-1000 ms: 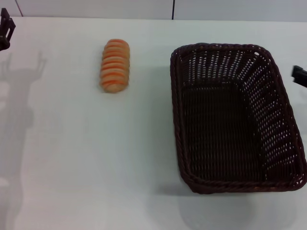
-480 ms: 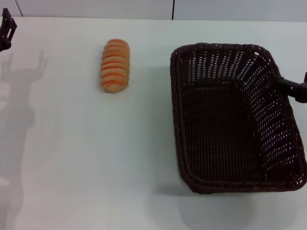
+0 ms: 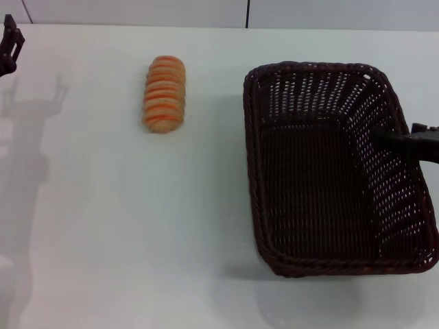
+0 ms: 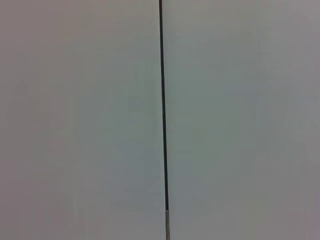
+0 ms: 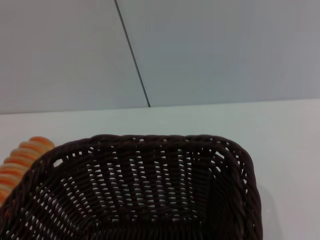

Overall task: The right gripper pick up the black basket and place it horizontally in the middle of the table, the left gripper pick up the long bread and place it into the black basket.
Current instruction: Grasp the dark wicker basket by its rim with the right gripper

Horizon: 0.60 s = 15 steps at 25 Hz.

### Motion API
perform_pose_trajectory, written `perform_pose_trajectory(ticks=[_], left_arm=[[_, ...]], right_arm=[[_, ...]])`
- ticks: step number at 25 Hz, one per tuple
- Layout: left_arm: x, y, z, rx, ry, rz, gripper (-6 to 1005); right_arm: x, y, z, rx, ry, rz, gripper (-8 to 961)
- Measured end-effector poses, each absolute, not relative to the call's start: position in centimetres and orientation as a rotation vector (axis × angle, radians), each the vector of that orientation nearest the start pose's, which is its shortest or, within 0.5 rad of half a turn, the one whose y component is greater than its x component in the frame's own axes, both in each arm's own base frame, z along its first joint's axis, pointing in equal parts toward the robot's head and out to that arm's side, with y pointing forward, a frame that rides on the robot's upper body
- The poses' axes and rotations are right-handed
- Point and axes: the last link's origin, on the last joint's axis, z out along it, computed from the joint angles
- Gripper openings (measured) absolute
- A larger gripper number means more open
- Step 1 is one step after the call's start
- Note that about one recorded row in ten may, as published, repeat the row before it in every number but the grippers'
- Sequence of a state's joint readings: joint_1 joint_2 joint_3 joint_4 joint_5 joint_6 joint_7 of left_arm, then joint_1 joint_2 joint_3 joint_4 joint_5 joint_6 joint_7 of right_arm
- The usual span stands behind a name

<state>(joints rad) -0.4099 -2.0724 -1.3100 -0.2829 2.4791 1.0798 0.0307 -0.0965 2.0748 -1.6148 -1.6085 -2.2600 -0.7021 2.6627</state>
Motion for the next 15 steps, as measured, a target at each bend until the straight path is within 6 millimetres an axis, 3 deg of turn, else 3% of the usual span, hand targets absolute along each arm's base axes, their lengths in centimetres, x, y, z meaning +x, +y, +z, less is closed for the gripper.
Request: perform_pose_trajectory(ticks=[8,15], left_arm=[[-33.65,35.13,3.01,-1.353,-0.499,-0.612,860],[-33.54,35.26,3.04,-1.354,-0.497,-0.614,861]], right_arm=[[26.14,30.76,0.87,-2.016,1.184,0.320,817],[26.08,30.78,0.83,-2.035,1.146,0.336,653]])
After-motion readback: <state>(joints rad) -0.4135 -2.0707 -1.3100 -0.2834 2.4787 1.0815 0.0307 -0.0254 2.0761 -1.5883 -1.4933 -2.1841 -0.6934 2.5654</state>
